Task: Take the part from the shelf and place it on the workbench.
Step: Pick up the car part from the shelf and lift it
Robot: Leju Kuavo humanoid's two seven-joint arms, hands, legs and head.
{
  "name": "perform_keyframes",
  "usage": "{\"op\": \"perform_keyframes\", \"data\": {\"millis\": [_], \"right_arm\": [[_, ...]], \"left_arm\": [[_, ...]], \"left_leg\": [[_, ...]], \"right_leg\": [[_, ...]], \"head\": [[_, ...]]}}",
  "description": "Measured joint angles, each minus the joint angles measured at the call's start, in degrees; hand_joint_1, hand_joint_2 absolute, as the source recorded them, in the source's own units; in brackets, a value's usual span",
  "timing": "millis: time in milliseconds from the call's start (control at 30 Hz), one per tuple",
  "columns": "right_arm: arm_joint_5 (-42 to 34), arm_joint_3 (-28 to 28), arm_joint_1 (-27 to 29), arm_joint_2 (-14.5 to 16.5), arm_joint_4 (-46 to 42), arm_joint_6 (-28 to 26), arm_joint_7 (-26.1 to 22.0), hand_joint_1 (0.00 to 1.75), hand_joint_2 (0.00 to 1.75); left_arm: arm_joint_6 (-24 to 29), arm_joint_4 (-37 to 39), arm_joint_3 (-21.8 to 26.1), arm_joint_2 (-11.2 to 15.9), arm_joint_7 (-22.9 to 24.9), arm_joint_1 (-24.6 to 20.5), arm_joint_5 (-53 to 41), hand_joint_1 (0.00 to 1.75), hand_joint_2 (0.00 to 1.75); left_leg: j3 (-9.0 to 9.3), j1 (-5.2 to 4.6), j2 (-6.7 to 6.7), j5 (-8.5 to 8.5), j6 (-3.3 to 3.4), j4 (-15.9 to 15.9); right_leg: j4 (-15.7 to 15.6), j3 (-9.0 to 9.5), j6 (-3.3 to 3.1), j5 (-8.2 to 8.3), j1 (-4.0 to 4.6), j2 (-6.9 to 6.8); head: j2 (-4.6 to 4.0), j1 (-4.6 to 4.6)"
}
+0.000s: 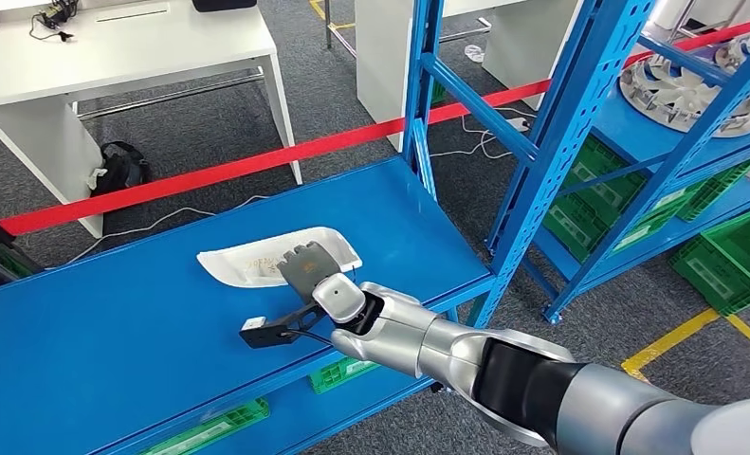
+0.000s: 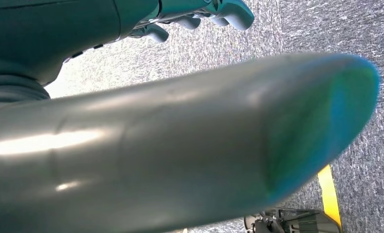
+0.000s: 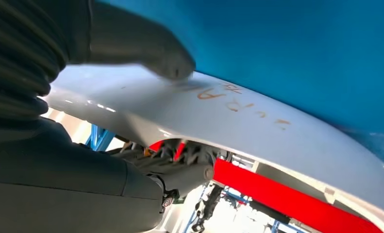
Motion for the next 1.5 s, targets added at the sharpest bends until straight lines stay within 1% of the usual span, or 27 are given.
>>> {"op": "perform_keyframes", "data": {"millis": [400, 733, 867, 1167, 1500], "right_arm": [[-0.15, 0.00, -0.75, -0.16, -0.50, 0.14, -0.24, 1.75, 1.75], [-1.73, 0.00, -1.03, -0.16, -0.51, 0.73, -0.74, 1.75, 1.75], [-2.25, 0.02, -1.18, -0.16, -0.52, 1.10, -1.16, 1.75, 1.75], [-2.88, 0.18, -1.28, -0.18, -0.52, 0.81, -1.17, 1.75, 1.75], [-4.09, 0.26, -1.10, -0.18, -0.53, 0.09, -1.18, 1.75, 1.75]], "left_arm": [[0.00, 0.00, 0.02, 0.00, -0.04, -0.01, -0.04, 0.00, 0.00], [-0.01, 0.00, 0.15, 0.02, -0.43, 0.00, -0.16, 0.00, 0.00], [-0.02, -0.01, 0.57, 0.02, -0.76, 0.01, -0.24, 0.00, 1.75], [-0.93, 0.00, 0.90, 0.02, -2.29, 0.13, -0.84, 0.00, 1.75], [-0.83, 0.00, 0.89, 0.02, -2.39, 0.20, -1.23, 0.00, 1.75]], "left_leg": [[0.01, 0.00, -0.01, -0.01, 0.02, 0.00], [0.01, 0.00, -0.01, -0.01, 0.02, 0.04], [0.01, 0.00, 0.00, -0.01, 0.02, 0.03], [0.02, 0.00, 0.01, -0.01, 0.02, 0.03], [0.02, 0.00, 0.01, -0.02, 0.02, 0.04]], "right_leg": [[0.00, 0.04, 0.03, -0.03, 0.00, 0.00], [-0.01, 0.05, 0.04, -0.02, -0.01, 0.00], [-0.01, 0.05, 0.04, -0.02, 0.00, 0.00], [-0.01, 0.04, 0.04, -0.02, 0.00, 0.01], [-0.01, 0.04, 0.04, -0.02, 0.00, 0.01]], "head": [[0.00, 0.00], [0.00, 0.00], [0.00, 0.00], [0.00, 0.00], [0.00, 0.00]]}}
